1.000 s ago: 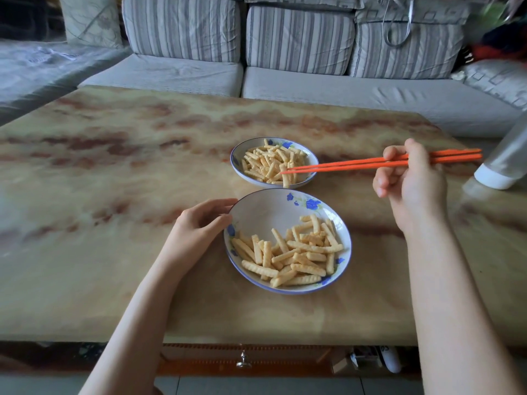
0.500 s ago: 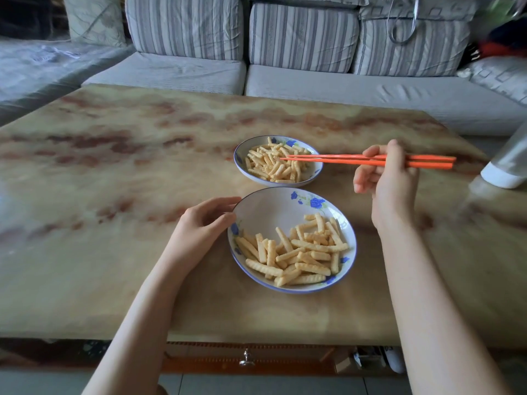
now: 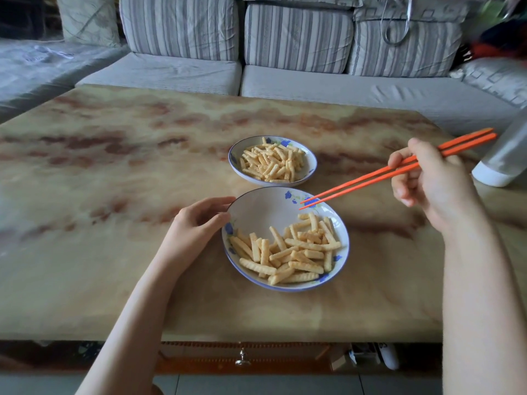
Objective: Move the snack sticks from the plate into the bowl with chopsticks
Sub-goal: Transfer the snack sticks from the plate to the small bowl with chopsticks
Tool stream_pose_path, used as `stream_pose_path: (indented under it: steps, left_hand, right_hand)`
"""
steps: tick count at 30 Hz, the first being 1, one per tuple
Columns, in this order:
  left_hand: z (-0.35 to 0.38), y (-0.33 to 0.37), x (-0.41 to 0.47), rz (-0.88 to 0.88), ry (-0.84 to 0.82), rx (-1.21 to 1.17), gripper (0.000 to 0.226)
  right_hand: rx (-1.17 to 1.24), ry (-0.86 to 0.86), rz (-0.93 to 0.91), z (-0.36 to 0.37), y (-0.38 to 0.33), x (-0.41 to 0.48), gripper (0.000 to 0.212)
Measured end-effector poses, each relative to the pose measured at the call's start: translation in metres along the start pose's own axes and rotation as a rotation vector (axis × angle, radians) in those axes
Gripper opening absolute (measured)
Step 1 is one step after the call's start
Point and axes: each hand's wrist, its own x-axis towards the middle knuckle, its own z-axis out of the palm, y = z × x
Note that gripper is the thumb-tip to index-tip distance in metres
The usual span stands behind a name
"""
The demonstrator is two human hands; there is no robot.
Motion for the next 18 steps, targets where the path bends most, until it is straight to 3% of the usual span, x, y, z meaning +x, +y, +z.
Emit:
stream_pose_path:
  steps: [12, 18]
  left_hand:
    - [0.0, 0.001, 0.0, 0.014, 0.002, -0.01, 0.034]
    - [0.0, 0.0, 0.0, 0.032, 0.007, -0.009, 0.03]
  right_hand:
    - [-0.061, -0.006, 0.048, 0.002, 0.006, 0.0, 0.042]
    - [0.106, 0.087, 0.017, 0.014, 0.007, 0.0, 0.041]
